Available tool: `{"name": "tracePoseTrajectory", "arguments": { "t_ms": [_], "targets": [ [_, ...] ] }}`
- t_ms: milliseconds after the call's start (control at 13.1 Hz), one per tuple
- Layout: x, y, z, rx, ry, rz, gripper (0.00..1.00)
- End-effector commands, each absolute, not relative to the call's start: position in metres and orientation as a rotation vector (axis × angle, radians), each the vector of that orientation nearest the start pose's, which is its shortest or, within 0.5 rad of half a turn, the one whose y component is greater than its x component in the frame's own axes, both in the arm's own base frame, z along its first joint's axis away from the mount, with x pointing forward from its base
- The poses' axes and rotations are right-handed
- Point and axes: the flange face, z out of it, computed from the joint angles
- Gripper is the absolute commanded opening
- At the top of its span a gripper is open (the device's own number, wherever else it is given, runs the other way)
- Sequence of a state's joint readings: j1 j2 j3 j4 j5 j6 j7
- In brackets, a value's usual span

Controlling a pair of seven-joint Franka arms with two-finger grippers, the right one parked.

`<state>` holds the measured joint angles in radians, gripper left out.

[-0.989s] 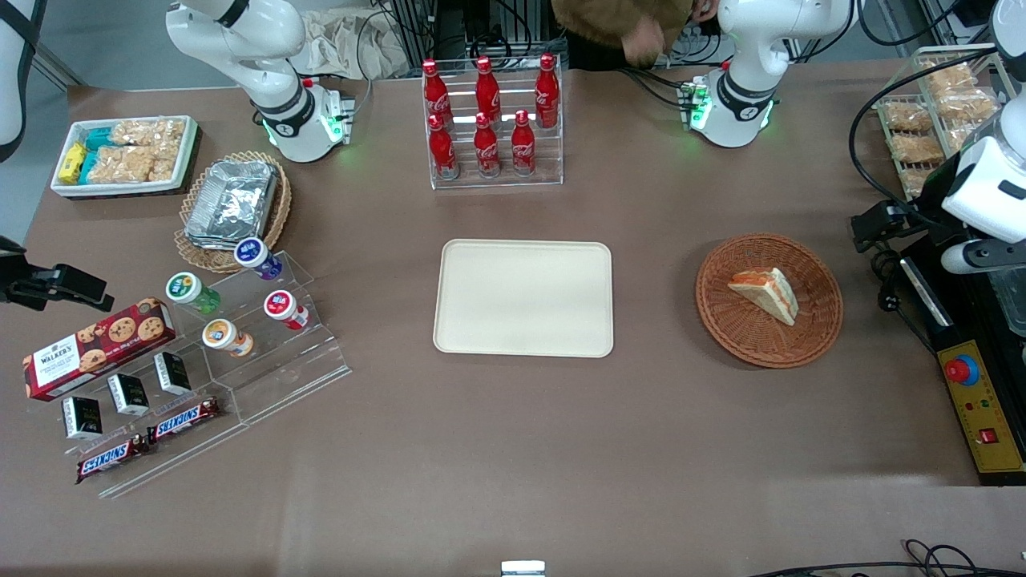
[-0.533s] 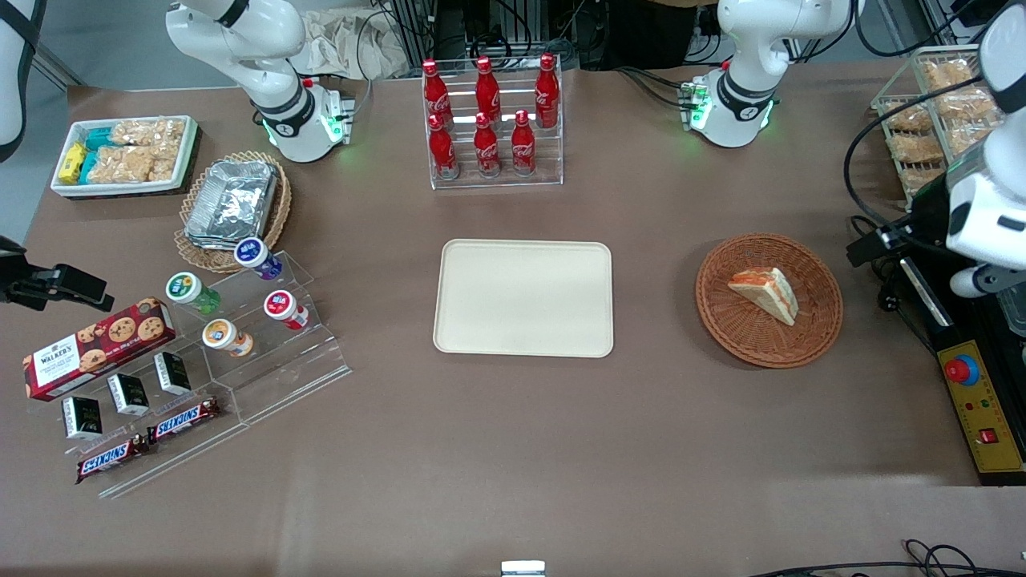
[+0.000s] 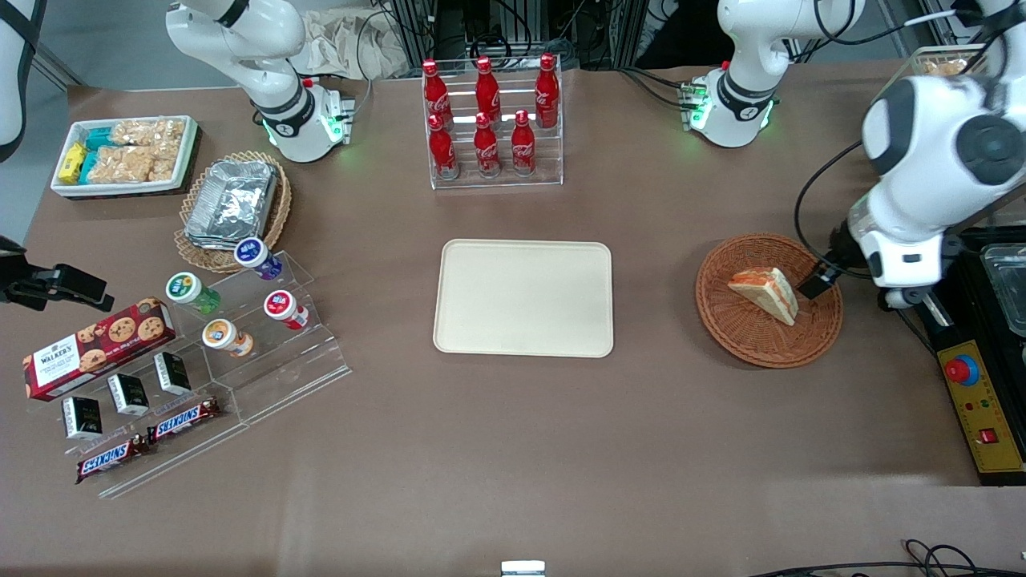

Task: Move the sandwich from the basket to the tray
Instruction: 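Move the left gripper down over the wrapped sandwich in the wicker basket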

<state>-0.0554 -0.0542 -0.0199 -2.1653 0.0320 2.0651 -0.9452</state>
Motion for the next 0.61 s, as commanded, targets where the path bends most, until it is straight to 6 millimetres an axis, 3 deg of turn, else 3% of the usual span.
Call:
{"name": "tracePoseTrajectory", "arguments": {
  "t_ms": [0, 228, 533],
  "targets": [
    [0.503, -0.036, 0.389, -2.757, -1.393, 0.016, 1.00],
    [0.499, -0.032, 0.342, -2.749, -1.450, -0.010, 1.00],
    [0.479, -0.021, 0.272, -2.763, -1.492, -0.071, 1.00]
  ]
}}
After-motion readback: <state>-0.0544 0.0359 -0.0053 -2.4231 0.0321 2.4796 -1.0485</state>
